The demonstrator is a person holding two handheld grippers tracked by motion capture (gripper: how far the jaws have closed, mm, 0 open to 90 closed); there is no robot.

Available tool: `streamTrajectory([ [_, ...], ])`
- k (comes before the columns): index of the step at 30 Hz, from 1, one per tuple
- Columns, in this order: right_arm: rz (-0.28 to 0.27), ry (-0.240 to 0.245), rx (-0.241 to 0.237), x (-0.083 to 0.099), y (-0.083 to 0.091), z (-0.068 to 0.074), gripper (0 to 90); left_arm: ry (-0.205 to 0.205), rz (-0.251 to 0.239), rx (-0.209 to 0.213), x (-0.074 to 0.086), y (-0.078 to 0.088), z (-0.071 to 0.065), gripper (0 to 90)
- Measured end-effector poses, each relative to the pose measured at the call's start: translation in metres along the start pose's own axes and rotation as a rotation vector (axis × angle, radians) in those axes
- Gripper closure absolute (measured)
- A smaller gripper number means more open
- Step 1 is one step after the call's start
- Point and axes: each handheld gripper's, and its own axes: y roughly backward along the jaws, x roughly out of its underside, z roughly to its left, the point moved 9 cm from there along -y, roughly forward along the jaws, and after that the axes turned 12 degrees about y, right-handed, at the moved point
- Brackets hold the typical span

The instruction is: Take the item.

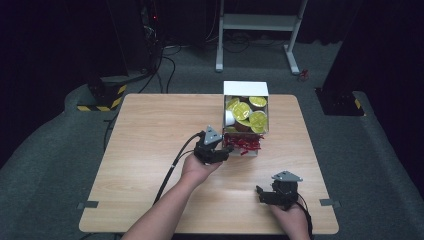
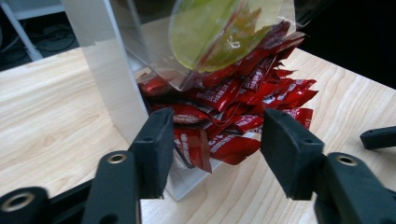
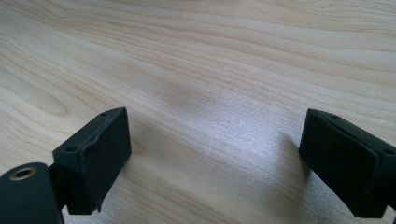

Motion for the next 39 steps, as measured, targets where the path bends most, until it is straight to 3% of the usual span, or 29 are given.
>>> streamTrajectory([
  [8,0.000,-0.003,0.002,0.000,0.000,0.000,9.4,0.013,-0.034,-0.018,-0.001,-0.002,0.003,61.4],
  [14,-0.002,0.004,0.003,0.000,0.000,0.000,9.5,0.000,-0.051,-0.030,-0.004,-0.003,0.002,64.7],
  [19,-0.002,0.003,0.004,0.000,0.000,0.000,9.5,-0.009,-0.053,-0.039,-0.004,-0.002,0.001,77.1],
  [23,-0.002,0.003,0.003,0.000,0.000,0.000,9.5,-0.015,-0.058,-0.039,-0.004,0.004,0.000,81.4],
  [32,-0.003,0.004,0.003,0.000,0.001,0.000,9.8,-0.023,-0.096,-0.007,0.000,0.027,-0.013,83.1],
  [39,-0.003,-0.002,0.003,0.001,0.001,0.001,10.3,-0.048,-0.081,-0.003,0.004,0.032,-0.013,81.8],
])
